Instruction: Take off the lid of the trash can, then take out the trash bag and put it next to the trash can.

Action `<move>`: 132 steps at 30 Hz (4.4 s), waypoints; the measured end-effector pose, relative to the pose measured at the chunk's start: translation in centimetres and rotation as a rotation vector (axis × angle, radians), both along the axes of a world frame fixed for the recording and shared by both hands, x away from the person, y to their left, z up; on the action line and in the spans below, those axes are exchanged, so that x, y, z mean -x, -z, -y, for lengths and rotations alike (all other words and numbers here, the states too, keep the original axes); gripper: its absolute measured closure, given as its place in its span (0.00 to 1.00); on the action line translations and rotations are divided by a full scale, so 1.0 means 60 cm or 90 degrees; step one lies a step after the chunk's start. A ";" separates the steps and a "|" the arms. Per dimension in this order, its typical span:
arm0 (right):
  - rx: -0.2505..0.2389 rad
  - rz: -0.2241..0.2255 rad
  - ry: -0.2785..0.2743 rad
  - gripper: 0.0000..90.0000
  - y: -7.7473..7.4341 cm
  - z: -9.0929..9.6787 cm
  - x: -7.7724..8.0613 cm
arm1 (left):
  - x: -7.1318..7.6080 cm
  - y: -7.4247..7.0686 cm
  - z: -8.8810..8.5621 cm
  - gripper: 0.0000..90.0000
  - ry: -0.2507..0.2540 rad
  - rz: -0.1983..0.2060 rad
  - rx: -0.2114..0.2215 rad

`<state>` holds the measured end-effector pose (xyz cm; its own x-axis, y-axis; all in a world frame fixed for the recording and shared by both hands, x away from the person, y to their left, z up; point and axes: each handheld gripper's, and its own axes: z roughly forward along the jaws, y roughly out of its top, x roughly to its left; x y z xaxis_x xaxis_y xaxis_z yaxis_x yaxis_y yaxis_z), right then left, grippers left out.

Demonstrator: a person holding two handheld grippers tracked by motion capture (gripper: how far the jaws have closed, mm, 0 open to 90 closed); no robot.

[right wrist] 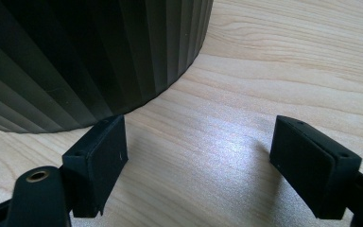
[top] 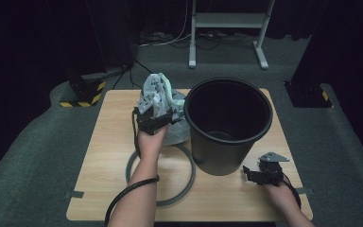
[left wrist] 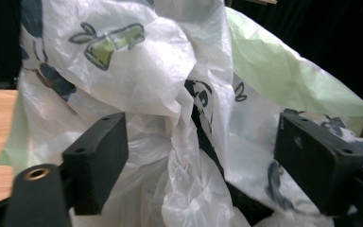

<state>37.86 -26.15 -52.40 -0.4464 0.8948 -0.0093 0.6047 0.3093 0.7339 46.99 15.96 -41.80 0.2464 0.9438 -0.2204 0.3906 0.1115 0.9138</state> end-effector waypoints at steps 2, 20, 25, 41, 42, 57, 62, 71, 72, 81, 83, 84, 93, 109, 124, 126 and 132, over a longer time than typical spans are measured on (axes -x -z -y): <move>0.001 0.000 0.000 0.21 0.000 0.000 0.000 | 0.008 -0.004 -0.005 0.18 0.005 0.009 0.001; -0.001 -0.002 0.001 0.21 0.000 0.000 0.000 | 0.083 -0.007 -0.043 0.17 0.058 0.035 0.000; 0.001 -0.001 -0.002 0.21 0.000 0.000 0.000 | 0.094 -0.011 -0.055 0.18 0.055 0.030 -0.002; 0.001 -0.002 -0.002 0.21 0.000 -0.001 -0.001 | 0.059 -0.050 -0.034 0.22 0.072 0.011 -0.028; 0.001 -0.002 -0.003 0.20 0.000 -0.001 -0.001 | 0.060 -0.049 -0.033 0.22 0.074 0.008 -0.031; 0.004 -0.002 -0.010 0.18 0.001 -0.002 -0.002 | 0.123 -0.004 -0.097 0.21 0.073 -0.054 -0.044; 0.004 -0.002 -0.010 0.18 0.001 -0.002 -0.002 | 0.151 0.015 -0.120 0.21 0.074 -0.067 -0.042; 0.003 -0.004 -0.010 0.17 0.000 -0.002 -0.002 | 0.189 0.056 -0.153 0.21 0.095 -0.127 -0.056; 0.003 -0.004 -0.010 0.17 0.000 -0.002 -0.002 | 0.193 0.062 -0.157 0.21 0.094 -0.133 -0.055; 0.005 -0.003 -0.007 0.17 0.001 -0.003 -0.001 | 0.205 0.101 -0.172 0.19 0.096 -0.200 -0.066; 0.005 -0.003 -0.003 0.17 0.001 -0.004 0.000 | 0.203 0.109 -0.173 0.19 0.094 -0.217 -0.096; 0.004 -0.003 -0.002 0.17 0.001 -0.004 0.000 | 0.201 0.114 -0.174 0.19 0.092 -0.230 -0.107; 0.004 -0.005 0.000 0.16 0.001 -0.005 -0.001 | 0.187 0.137 -0.177 0.20 0.082 -0.328 -0.165; 0.005 -0.004 -0.001 0.16 0.001 -0.005 -0.002 | 0.172 0.139 -0.152 0.16 0.076 -0.435 -0.255; 0.005 -0.005 -0.004 0.15 0.001 -0.005 -0.002 | 0.158 0.133 -0.143 0.16 0.067 -0.493 -0.264; 0.005 -0.005 -0.004 0.15 0.001 -0.005 -0.002 | 0.151 0.132 -0.139 0.16 0.066 -0.509 -0.262; 0.005 -0.007 -0.007 0.14 0.001 -0.007 -0.003 | 0.124 0.123 -0.131 0.23 0.076 -0.568 -0.281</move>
